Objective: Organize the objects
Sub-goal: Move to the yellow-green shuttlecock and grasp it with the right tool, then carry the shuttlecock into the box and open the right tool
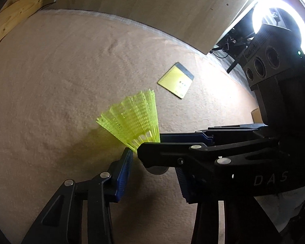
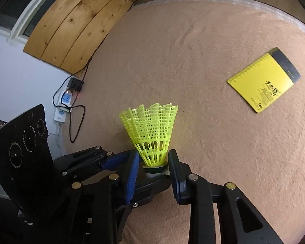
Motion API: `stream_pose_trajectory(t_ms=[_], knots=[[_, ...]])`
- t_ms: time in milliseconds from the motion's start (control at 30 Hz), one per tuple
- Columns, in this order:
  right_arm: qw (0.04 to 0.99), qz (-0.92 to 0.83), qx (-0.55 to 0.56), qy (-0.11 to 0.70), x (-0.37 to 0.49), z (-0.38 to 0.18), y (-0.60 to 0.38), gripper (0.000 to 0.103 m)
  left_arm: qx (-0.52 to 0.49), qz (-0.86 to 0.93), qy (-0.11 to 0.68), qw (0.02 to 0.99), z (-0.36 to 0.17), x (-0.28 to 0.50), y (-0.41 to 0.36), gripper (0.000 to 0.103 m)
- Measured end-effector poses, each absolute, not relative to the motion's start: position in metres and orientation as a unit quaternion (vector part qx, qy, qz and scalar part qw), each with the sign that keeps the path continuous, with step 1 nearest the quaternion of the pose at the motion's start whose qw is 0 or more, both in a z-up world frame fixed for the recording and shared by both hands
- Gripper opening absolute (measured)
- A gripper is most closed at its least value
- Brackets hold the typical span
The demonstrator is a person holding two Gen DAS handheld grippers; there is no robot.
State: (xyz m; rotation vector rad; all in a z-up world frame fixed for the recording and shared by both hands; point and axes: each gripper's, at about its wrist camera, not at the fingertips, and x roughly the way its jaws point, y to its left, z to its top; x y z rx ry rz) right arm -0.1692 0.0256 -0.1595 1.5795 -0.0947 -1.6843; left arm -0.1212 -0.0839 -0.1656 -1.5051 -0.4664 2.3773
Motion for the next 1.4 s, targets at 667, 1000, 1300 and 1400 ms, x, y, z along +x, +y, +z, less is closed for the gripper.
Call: stream_pose_trajectory(t_ms=[667,1000,1300,1400], knots=[[0.292,-0.787,0.535,-0.095,-0.127,-0.072,0.189,0.025,-0.473,0.831,-0.064,0.285,-0.087,-0.107,0.079,0.043],[0.213,-0.821,0.512,-0.133,-0.094,-0.056,0.299,0.024,-0.468,0.8,-0.016,0.374,-0.072,-0.089,0.193,0.043],[0.137,-0.84,0.498,-0.165,-0.059,-0.057,0.385,0.024,-0.474,0.764,0.018,0.437,-0.076,-0.068,0.283,0.042],[0.115,-0.843,0.497,-0.171,-0.049,-0.059,0.408,0.024,-0.478,0.751,0.027,0.455,-0.078,-0.06,0.31,0.041]])
